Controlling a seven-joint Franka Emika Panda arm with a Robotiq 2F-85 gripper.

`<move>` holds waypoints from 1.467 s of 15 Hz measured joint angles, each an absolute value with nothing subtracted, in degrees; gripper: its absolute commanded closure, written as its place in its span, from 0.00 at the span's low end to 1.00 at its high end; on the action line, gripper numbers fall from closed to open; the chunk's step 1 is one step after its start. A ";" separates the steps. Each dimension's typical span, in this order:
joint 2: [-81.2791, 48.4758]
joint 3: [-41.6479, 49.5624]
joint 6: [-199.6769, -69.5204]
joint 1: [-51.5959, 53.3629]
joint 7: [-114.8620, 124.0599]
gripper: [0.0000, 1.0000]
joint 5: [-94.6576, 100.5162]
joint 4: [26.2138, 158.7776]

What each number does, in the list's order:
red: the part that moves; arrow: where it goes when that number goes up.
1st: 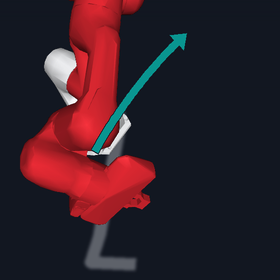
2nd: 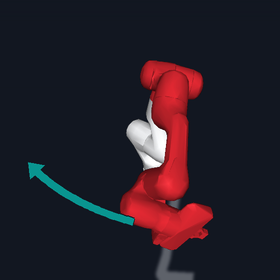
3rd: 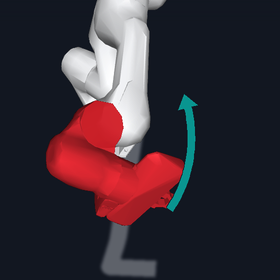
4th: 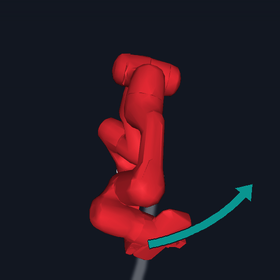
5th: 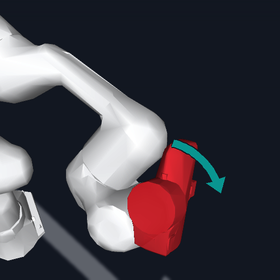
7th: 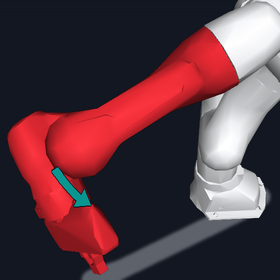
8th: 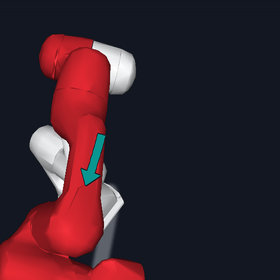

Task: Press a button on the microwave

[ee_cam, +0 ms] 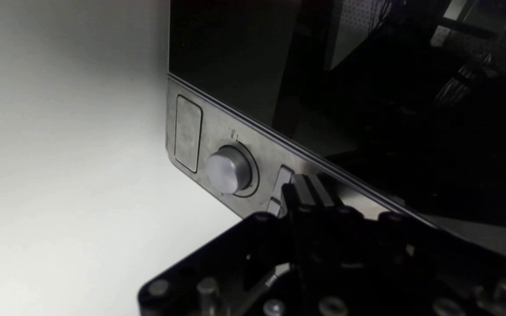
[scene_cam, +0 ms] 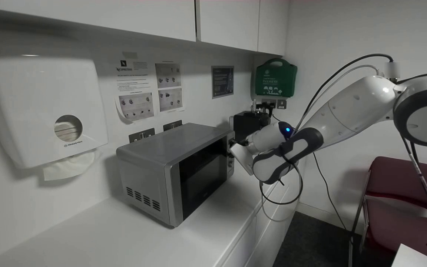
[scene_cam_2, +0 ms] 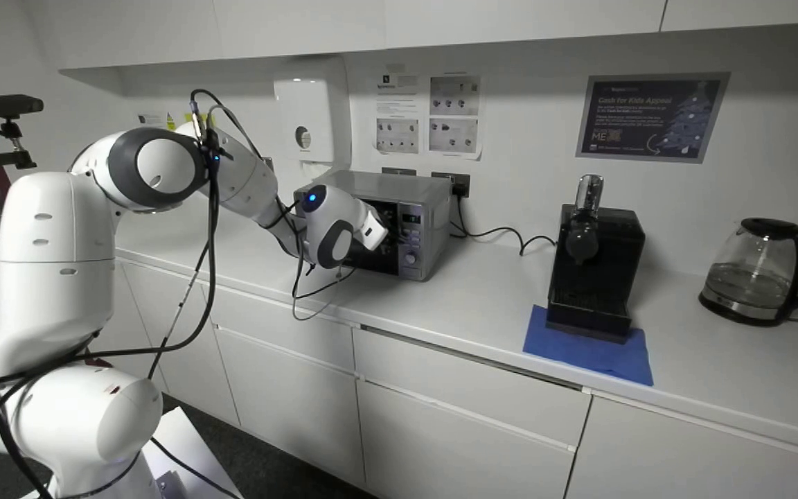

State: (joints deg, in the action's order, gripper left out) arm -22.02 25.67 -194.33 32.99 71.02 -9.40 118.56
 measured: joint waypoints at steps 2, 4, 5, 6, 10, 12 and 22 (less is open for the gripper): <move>-21.88 25.67 -194.33 33.07 71.02 1.00 -9.40 118.59; -21.88 25.68 -194.33 33.07 71.02 1.00 -9.40 118.60; -21.87 25.69 -194.33 33.07 71.02 1.00 -9.40 118.60; -21.88 25.69 -194.33 33.07 71.02 1.00 -9.40 118.60; -21.88 25.71 -194.33 33.07 71.02 1.00 -9.40 118.60; -21.87 25.71 -194.33 33.07 71.02 1.00 -9.40 118.60; -20.21 25.71 -194.33 33.28 69.24 1.00 -9.07 119.26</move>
State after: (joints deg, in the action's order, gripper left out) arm -20.21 25.71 -194.33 33.28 69.24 -9.07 119.26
